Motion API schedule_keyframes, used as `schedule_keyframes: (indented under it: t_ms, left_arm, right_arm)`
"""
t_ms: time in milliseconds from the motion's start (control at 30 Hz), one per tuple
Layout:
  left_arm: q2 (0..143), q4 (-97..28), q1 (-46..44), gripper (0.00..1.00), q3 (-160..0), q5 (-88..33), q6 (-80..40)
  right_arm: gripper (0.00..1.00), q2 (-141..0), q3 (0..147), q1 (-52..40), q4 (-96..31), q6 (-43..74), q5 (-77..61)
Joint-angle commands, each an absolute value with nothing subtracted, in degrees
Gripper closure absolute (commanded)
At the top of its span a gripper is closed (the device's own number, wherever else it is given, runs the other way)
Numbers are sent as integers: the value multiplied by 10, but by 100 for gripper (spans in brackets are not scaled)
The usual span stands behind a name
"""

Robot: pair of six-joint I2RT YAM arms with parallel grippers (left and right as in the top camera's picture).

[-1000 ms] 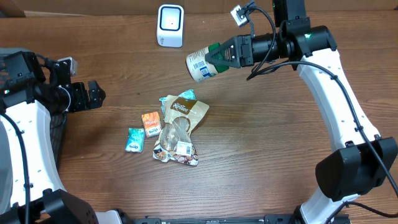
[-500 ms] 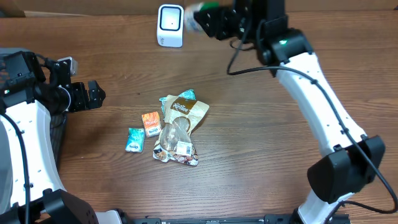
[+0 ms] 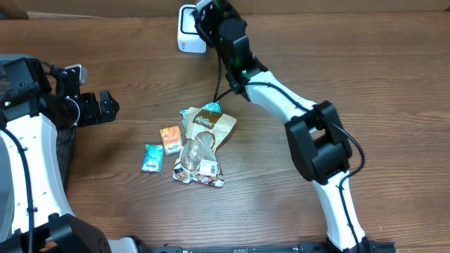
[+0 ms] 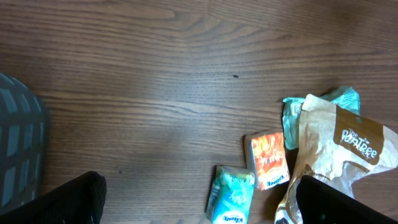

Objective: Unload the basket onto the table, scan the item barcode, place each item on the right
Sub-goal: 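Hold the jar's label against the white scanner face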

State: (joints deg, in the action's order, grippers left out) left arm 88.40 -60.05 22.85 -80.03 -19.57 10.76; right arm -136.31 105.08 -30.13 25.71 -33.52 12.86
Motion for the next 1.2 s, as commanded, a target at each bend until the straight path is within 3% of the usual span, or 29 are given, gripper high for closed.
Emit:
schedule_keyframes:
  t_ms: [0,300,667,1167]
  left_arm:
    - [884,-600,225,0,-811,-204,120]
    - [884,-600,225,0,-811,-204,120]
    - [884,-600,225,1,-811,-204,120]
    - [884,-600,225,0,-811,-204,120]
  right_arm:
    - [52,-1390,1066,-301,294,-489,93]
    - [52,-1417,1069,-286,346,-500,50]
    - [52,-1430,1251,-276,222,-403,9]
    - [51,-1499,1261,-275,242,-529,3]
